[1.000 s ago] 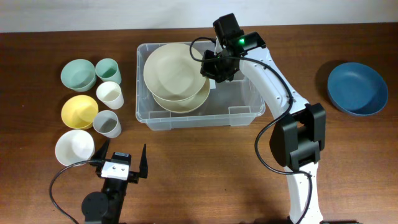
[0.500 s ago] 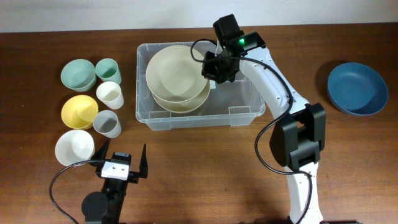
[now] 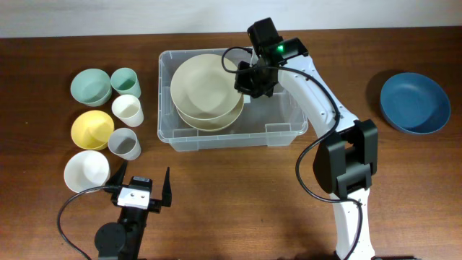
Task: Pack container
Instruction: 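Stack the cream bowl onto the first bowl, release and withdraw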
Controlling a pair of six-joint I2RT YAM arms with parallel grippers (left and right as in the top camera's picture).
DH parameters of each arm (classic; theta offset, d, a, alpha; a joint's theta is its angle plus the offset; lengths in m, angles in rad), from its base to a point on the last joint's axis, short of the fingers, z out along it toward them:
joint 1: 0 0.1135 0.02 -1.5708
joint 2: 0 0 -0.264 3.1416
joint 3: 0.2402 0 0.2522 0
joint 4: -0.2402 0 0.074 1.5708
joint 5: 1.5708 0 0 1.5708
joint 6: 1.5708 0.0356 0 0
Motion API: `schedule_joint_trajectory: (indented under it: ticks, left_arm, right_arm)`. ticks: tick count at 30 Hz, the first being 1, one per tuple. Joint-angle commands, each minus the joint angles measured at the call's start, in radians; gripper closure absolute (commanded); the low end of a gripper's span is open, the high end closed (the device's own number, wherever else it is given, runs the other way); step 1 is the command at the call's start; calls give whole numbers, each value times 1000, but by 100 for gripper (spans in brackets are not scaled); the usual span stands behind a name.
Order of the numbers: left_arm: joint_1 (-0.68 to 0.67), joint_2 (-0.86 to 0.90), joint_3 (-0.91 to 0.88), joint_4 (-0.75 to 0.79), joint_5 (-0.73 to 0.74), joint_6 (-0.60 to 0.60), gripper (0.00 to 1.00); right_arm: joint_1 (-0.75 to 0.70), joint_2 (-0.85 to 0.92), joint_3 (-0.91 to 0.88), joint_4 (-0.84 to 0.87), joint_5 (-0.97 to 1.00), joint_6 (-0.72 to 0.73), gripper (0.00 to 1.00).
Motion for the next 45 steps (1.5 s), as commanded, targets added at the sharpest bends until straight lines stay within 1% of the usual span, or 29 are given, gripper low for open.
schedule_joint_trajectory:
  ticks: [1,8,9,11,14,15,16,18,20,22,25,29,33,34,36,39,40,43,45]
  left_arm:
    - [5,-9,-4,-5,-4,8,0]
    - [5,-9,-3,-5,-4,8,0]
    - [5,-9,-4,-5,-4,8,0]
    - [5,-9,-4,-5,-4,8,0]
    - [5,-9,-4,-5,-4,8,0]
    - [5,-9,-4,-5,-4,8,0]
    - [5,-9,-4,-5,-4,8,0]
    - [5,-9,-3,-5,-4,8,0]
    - [5,-9,-3,-5,-4,8,0]
    - [5,-9,-4,-5,-4,8,0]
    - [5,-9,-4,-5,-4,8,0]
    - [5,-9,-4,-5,-4,8,0]
    - [5,-9,-3,-5,-4,8,0]
    - [5,-9,-3,-5,-4,8,0]
    - [5,-9,-4,-5,-4,8,0]
    - [5,-9,-3,-5,-4,8,0]
    - [5,-9,-3,-5,-4,8,0]
    - [5,-9,-3,-5,-4,8,0]
    - [5,-9,-3,-5,-4,8,0]
  right_arm:
    - [-3,4,-50,27,1,-6,96]
    - [-3,4,-80,57,-3,1,96]
    - [-3,4,-80,57,-3,1,94]
    - [-3,4,-80,58,-3,1,82]
    - [-3,4,-80,59,-5,1,71]
    - [-3,4,-80,61,-8,1,65]
    - [-3,4,-80,65,-16,0,64]
    - [-3,4,-80,74,-34,1,65]
    - [-3,4,-80,77,-37,1,73]
    - [-3,4,-80,79,-37,1,76]
    - [-3,4,-80,79,-37,0,76]
    - [-3,3,-79,79,-37,0,62]
    - [-5,2,-62,82,-32,-24,32]
    - [-5,2,-51,82,-32,-41,28]
    - [-6,-3,-15,71,-31,-84,22]
    - [-14,-12,66,29,-19,-147,15]
    - [-21,-19,107,-2,13,-150,12]
    - [-55,-35,229,-95,136,-144,10]
    - [-97,-45,326,-157,183,-124,5]
